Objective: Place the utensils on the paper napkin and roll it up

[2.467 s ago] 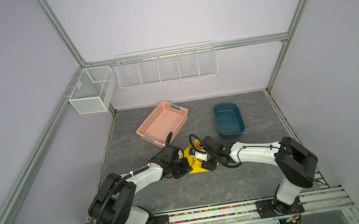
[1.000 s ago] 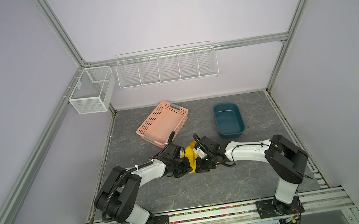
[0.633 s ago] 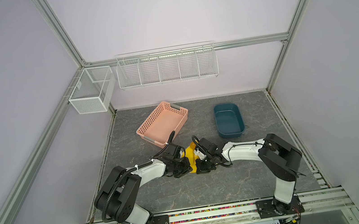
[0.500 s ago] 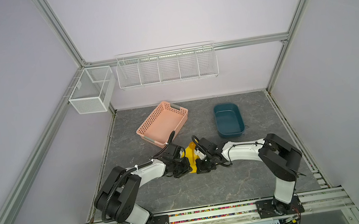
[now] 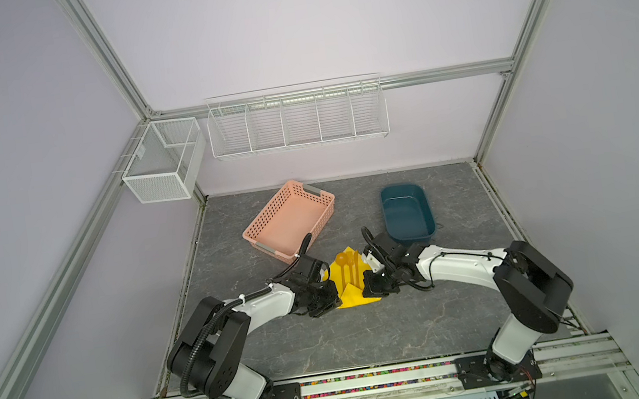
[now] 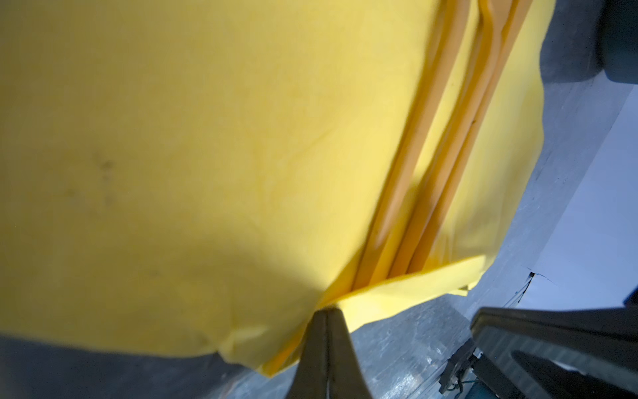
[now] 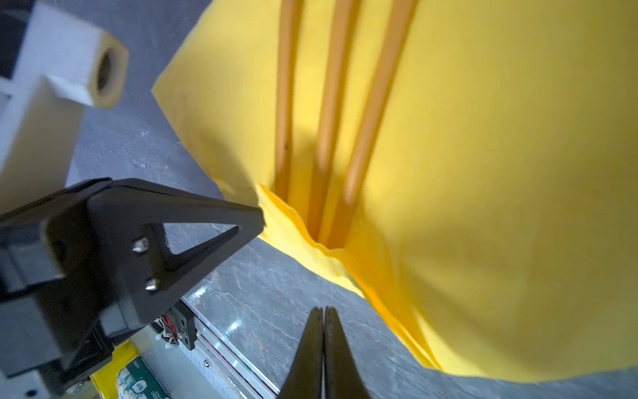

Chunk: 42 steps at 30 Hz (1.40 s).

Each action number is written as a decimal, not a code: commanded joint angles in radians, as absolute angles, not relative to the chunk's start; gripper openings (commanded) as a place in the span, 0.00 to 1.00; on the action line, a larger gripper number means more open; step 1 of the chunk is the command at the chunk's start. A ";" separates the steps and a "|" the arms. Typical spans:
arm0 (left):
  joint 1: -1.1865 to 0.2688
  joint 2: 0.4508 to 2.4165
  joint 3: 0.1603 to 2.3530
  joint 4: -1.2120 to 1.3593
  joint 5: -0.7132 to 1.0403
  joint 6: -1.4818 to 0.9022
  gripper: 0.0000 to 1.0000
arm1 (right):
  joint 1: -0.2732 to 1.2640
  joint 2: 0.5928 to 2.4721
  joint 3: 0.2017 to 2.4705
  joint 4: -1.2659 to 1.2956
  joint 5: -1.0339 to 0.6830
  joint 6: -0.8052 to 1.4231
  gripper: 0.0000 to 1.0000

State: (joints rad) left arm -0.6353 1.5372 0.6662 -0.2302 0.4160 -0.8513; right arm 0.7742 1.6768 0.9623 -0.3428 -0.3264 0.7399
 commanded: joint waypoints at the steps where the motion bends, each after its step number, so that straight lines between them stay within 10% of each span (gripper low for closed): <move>1: -0.638 1.523 0.685 -0.276 0.392 -0.836 0.00 | 0.763 1.661 0.926 -0.337 -0.386 0.732 0.09; 42: -0.637 1.537 0.687 -0.331 0.365 -0.833 0.00 | 0.666 1.718 0.799 -0.335 -0.407 0.705 0.10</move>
State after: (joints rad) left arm -0.6353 1.5349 0.6765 -0.2691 0.4080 -0.8471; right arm 0.6853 1.7210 0.8486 -0.2462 -0.4633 0.7238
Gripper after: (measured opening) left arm 0.047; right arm 0.097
